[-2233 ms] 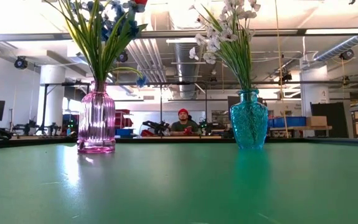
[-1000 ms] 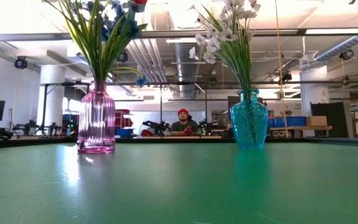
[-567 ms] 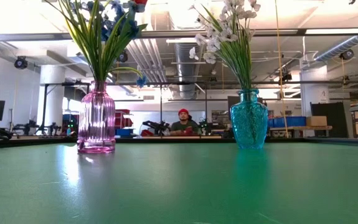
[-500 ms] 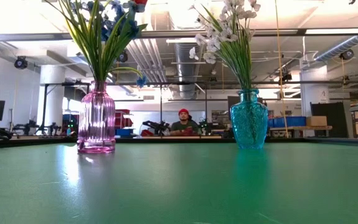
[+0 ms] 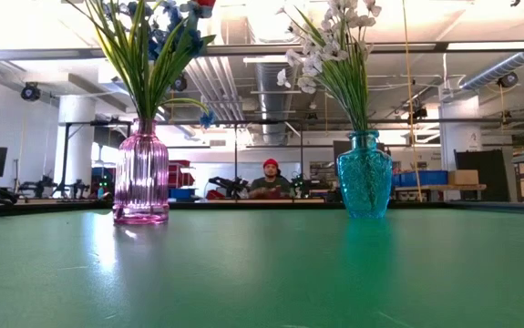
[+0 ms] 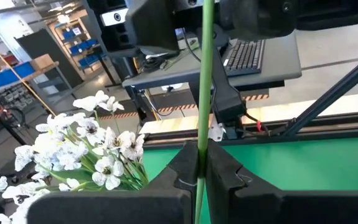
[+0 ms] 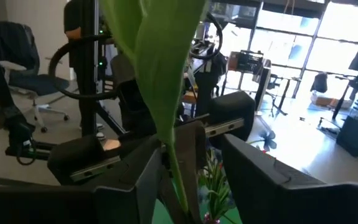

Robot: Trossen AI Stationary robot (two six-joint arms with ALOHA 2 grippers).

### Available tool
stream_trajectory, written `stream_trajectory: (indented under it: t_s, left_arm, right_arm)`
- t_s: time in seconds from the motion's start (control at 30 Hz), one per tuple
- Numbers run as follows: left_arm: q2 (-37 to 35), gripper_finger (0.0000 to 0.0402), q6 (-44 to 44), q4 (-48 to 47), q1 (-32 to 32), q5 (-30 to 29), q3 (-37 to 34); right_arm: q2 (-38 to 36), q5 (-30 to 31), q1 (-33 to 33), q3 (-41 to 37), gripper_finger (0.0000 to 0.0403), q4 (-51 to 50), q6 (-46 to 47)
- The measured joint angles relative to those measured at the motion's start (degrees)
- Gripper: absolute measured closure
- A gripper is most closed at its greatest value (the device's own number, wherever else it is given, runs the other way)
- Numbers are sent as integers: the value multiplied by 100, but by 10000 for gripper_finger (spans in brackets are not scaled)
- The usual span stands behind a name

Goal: Sort flowers into vase by color
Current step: Put the yellow tulip into the blue vase

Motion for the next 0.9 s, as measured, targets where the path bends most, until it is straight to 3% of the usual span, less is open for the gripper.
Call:
stream_trajectory:
  t_s: [0.13,0.3,0.43,0.57,0.73,0.9]
  left_arm:
    - [0,402,0,-40,0,-9,0]
    - [0,401,-65,95,24,-100,0]
    - [0,377,-106,217,4,-103,1]
    - [0,320,-349,147,-61,-92,126]
    - [-1,243,-637,146,-199,-105,272]
    - [-13,205,-612,138,-454,-231,286]
  right_arm:
    - [-2,-162,0,0,284,47,-18]
    - [-2,-262,2,0,379,65,-94]
    - [-18,-503,-1,0,389,67,-112]
    - [-223,-737,0,0,392,-255,14]
    - [-913,-1331,2,-2,393,-1066,455]
    - [-1685,-1318,2,-301,393,-1780,858]
